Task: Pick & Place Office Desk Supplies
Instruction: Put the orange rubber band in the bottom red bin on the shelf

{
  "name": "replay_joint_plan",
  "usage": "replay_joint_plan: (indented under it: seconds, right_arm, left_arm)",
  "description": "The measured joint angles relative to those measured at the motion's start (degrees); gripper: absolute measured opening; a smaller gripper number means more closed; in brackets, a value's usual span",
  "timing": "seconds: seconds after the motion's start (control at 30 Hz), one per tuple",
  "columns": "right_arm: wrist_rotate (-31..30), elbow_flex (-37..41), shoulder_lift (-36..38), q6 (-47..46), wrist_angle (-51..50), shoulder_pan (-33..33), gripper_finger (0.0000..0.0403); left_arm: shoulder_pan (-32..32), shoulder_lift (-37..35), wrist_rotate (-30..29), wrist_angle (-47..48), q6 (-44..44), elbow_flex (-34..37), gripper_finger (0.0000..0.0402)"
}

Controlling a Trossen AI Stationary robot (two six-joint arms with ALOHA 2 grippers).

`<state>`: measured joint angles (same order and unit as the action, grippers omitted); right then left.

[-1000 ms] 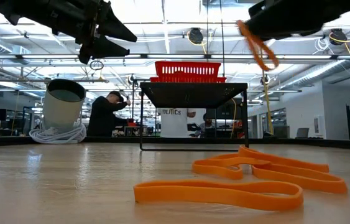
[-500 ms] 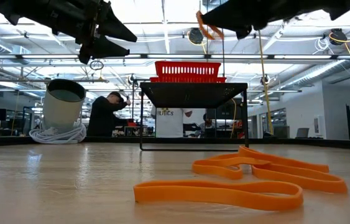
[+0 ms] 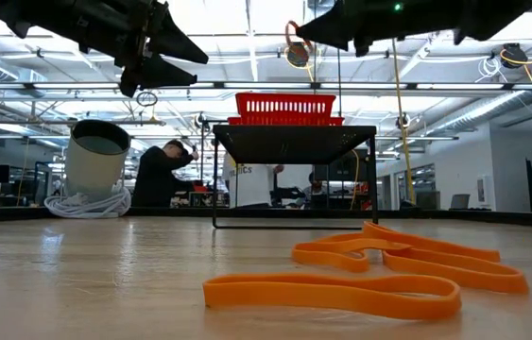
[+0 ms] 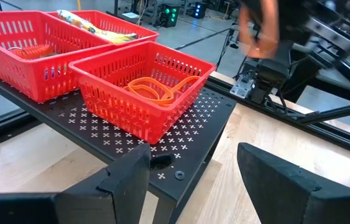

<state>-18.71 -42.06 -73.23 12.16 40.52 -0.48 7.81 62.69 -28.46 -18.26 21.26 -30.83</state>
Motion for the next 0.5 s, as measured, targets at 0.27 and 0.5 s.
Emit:
replay_joint_plan:
  seconds: [0.27,0.5]
  right_arm:
    - [5.91,0.00,0.00,-3.83,-3.53,-9.03,0.0000]
    - [5.95,0.00,-0.04,-3.98,-6.96,-11.62,0.0000]
  left_arm:
    - [0.00,0.01,-0.01,0.00,0.00,0.00,0.0251]
    - [0.00,0.01,0.01,0.00,0.00,0.00,0.0251]
